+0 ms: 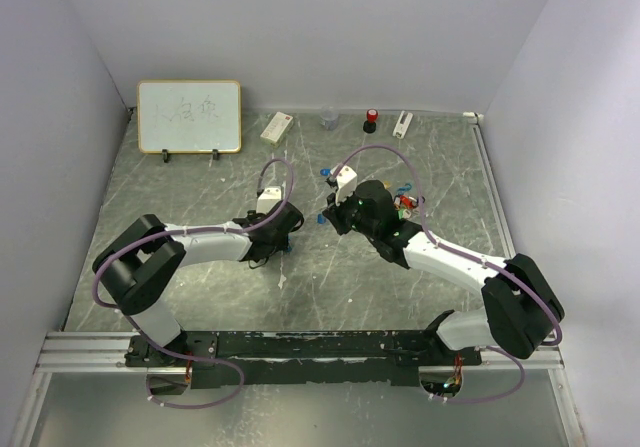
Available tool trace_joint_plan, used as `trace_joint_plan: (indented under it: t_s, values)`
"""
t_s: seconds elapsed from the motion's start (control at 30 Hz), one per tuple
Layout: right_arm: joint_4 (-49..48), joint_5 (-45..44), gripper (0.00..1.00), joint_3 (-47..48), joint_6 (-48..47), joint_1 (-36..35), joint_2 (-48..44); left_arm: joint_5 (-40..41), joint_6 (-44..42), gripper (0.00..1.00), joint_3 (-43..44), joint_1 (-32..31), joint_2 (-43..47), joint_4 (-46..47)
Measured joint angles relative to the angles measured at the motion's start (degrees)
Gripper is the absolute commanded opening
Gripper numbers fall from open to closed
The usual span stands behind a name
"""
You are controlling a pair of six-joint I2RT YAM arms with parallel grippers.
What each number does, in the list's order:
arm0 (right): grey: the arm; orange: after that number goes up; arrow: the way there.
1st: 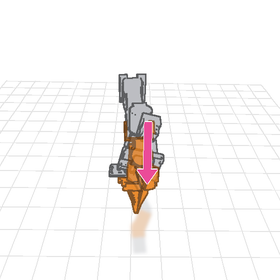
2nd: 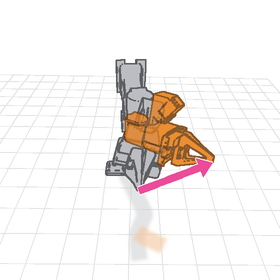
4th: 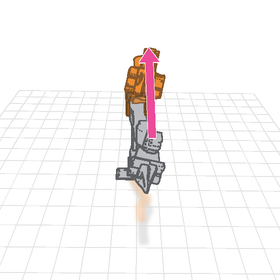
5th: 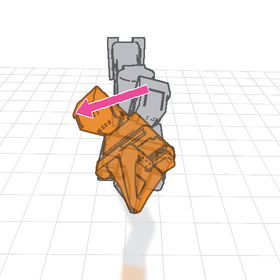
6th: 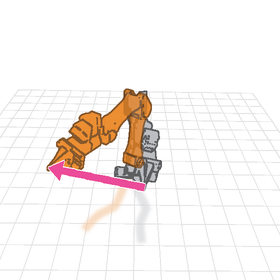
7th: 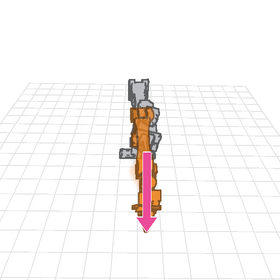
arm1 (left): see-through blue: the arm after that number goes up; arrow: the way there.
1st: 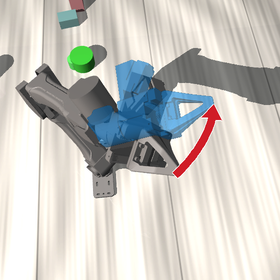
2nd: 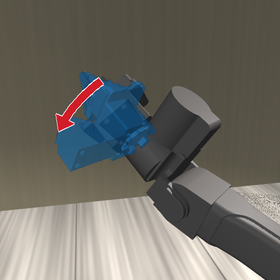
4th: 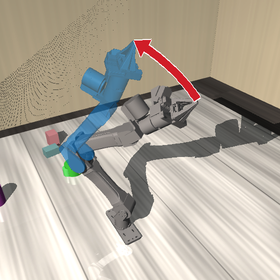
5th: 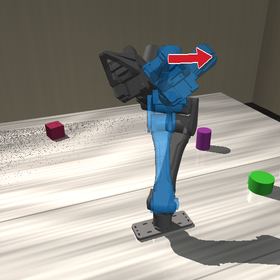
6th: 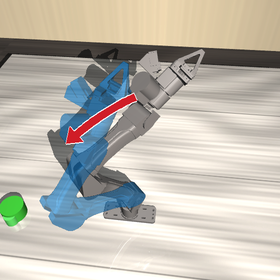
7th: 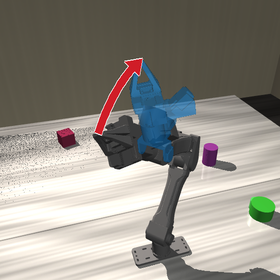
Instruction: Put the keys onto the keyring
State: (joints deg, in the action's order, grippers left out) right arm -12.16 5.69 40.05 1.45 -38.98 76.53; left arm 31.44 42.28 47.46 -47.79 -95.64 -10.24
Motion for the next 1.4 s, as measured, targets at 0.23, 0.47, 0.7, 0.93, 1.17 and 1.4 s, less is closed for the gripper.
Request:
trace_joint_plan:
  t_s: [0.23,0.47,0.7,0.93,1.17,1.4]
  values:
    - [0.00,-0.09,0.00,0.00,0.02,0.00,0.00,0.39,1.09,0.56,-0.26,-0.33,0.00,0.07]
    - [0.00,-0.09,0.00,0.00,0.02,0.00,0.00,1.22,2.21,0.55,-0.81,-0.98,0.39,-0.07]
    - [0.00,-0.09,0.00,0.00,0.02,-0.02,0.00,1.95,3.06,0.53,-1.07,-1.49,0.44,-0.31]
    - [0.00,-0.09,0.00,0.00,0.02,-0.04,0.00,2.49,3.30,0.12,-1.14,-1.73,0.48,-0.48]
    - [0.00,-0.11,0.00,0.00,0.02,-0.04,0.00,2.71,3.17,0.07,-1.14,-2.29,0.72,-0.68]
    - [0.02,-0.13,0.00,-0.02,0.02,-0.04,0.00,2.97,3.19,0.07,-1.16,-2.29,0.92,-0.94]
